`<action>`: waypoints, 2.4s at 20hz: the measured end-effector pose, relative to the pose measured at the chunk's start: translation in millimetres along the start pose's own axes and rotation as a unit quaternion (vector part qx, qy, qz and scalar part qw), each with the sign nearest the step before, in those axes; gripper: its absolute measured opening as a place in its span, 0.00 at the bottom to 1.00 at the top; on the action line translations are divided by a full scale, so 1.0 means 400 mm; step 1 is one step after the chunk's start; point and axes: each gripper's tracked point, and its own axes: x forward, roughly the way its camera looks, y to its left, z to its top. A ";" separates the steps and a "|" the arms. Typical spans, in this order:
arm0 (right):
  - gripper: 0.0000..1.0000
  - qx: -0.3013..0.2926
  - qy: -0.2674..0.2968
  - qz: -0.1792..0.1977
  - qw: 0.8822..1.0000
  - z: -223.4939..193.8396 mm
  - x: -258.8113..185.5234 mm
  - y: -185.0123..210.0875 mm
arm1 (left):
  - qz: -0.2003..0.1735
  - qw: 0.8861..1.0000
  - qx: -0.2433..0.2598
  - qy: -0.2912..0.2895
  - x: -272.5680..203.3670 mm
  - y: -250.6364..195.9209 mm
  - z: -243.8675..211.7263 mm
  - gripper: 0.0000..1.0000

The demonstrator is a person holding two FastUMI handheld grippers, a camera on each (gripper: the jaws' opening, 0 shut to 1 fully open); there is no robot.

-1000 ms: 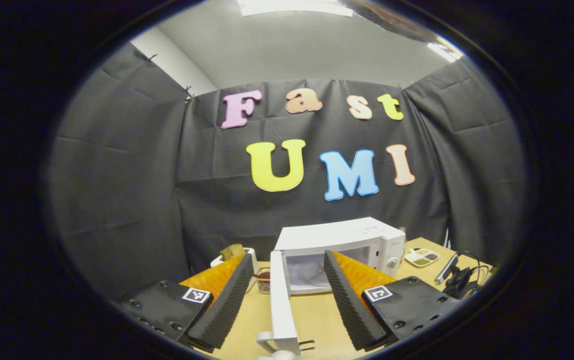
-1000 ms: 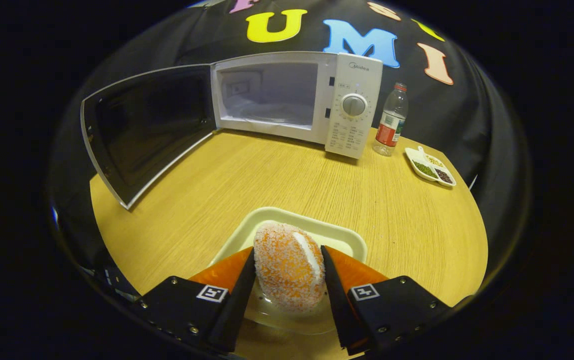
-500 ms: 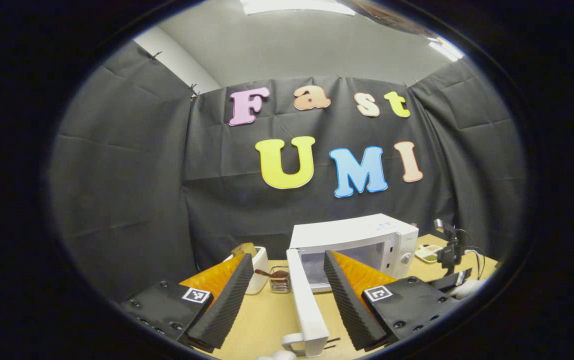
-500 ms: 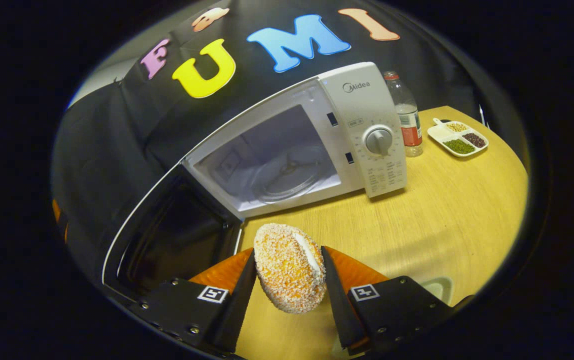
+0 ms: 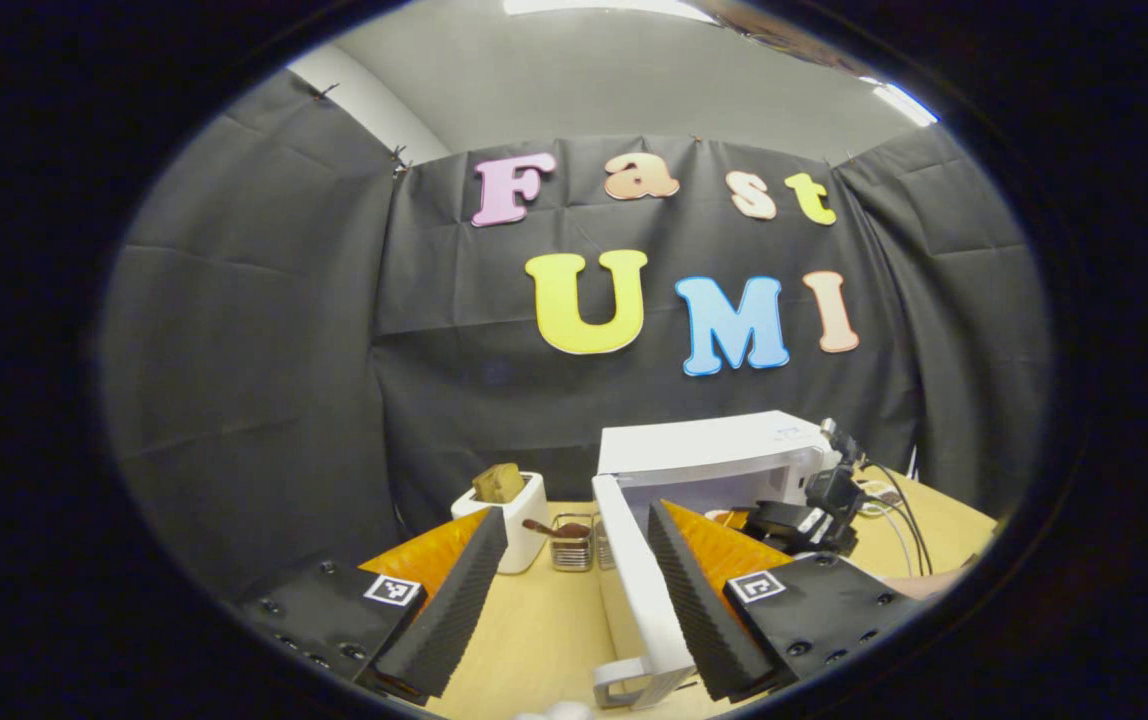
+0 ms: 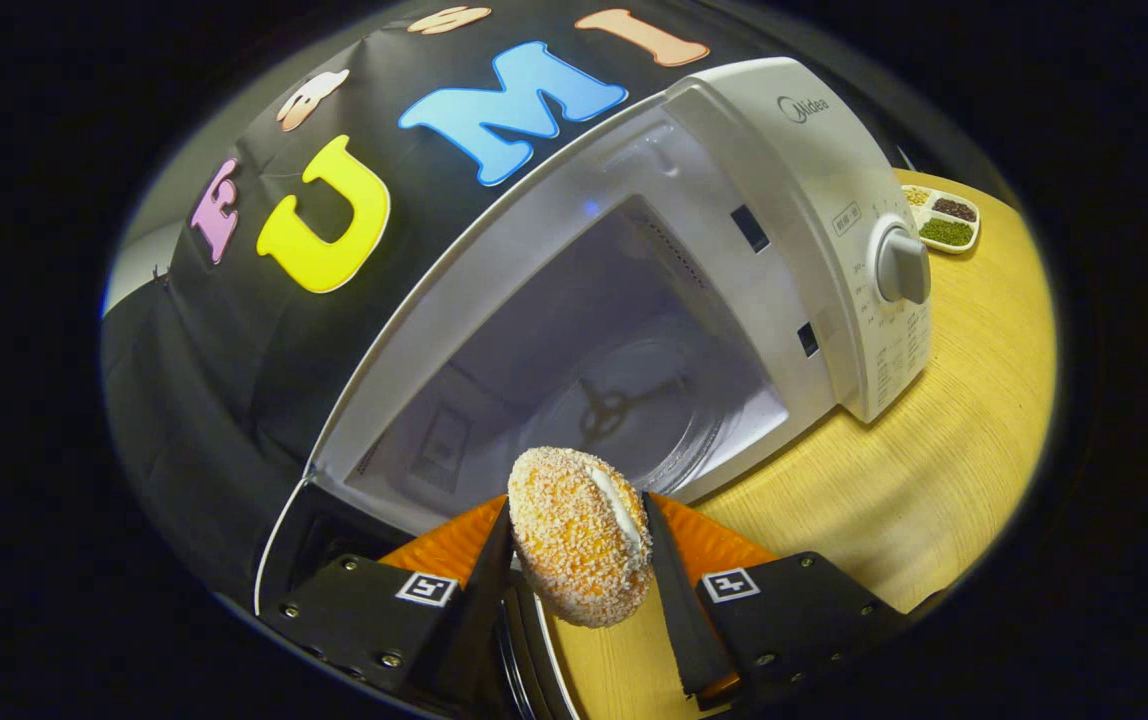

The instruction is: Open the microwave oven with the left hand, put the food in, and close the microwave oven.

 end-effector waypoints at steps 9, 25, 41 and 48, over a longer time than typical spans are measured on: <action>0.74 -0.004 -0.042 -0.046 0.998 0.020 0.143 0.018 | 0.012 1.000 0.005 0.005 0.000 0.029 -0.021 0.96; 0.97 -0.110 -0.077 -0.064 0.989 0.088 -0.037 -0.008 | 0.066 0.997 0.030 -0.011 -0.037 0.114 -0.043 0.95; 0.97 -0.277 -0.132 -0.010 0.952 0.281 -0.599 -0.044 | 0.061 0.996 0.036 0.059 -0.136 0.124 -0.353 0.95; 0.97 -0.286 -0.117 0.010 0.951 0.296 -0.703 -0.028 | 0.048 0.993 0.055 0.090 -0.116 0.067 -0.455 0.94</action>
